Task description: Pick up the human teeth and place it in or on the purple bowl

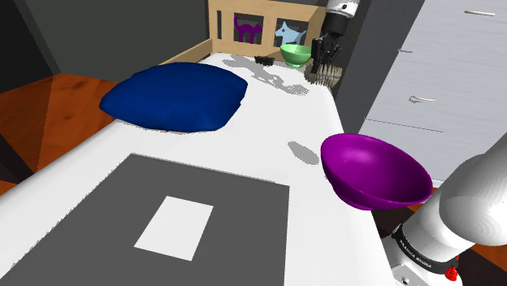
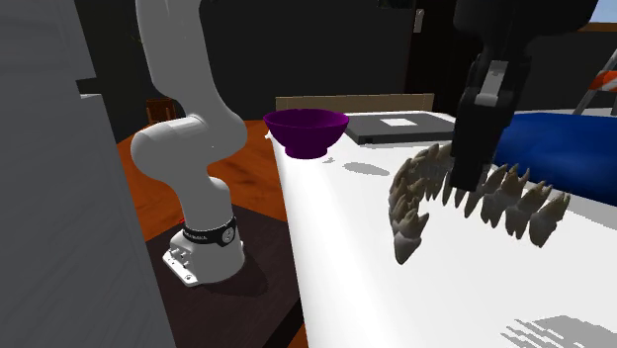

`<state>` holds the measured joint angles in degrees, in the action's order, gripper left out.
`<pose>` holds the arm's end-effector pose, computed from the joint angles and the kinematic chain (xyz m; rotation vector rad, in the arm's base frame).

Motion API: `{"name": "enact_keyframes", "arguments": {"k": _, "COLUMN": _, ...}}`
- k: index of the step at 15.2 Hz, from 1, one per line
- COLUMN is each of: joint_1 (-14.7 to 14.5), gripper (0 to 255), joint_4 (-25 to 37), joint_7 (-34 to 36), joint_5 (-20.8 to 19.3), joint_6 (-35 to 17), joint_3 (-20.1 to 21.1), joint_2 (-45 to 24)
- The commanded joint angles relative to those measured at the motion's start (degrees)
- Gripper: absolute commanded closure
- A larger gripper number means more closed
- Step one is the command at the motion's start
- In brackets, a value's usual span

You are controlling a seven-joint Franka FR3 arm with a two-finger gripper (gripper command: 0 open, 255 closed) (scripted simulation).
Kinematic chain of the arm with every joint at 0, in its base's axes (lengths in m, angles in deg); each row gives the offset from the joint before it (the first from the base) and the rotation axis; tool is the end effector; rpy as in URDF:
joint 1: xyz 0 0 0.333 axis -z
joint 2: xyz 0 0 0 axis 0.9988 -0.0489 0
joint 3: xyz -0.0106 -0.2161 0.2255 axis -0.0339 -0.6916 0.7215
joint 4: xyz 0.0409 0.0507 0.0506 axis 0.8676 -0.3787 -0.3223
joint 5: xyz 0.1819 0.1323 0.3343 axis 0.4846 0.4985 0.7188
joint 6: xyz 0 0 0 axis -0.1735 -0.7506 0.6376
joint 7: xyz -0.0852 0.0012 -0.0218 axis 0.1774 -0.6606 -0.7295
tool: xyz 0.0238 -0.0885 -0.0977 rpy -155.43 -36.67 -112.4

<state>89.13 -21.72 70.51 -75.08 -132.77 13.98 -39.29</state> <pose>0.5215 -0.1248 0.5371 -2.9154 0.1301 0.0616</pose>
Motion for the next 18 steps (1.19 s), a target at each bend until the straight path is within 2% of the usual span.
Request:
{"name": "enact_keyframes", "arguments": {"k": 1, "joint_1": -0.01, "gripper": 255, "joint_4": 1.52, "joint_7": 0.32, "joint_5": -0.03, "joint_6": 1.56, "joint_3": 0.01, "joint_2": 0.07}}
{"name": "enact_keyframes", "arguments": {"k": 18, "joint_1": 0.37, "gripper": 255, "joint_4": 19.26, "joint_7": 2.08, "joint_5": 1.06, "joint_6": 15.51, "joint_3": -0.6, "joint_2": -3.76}}
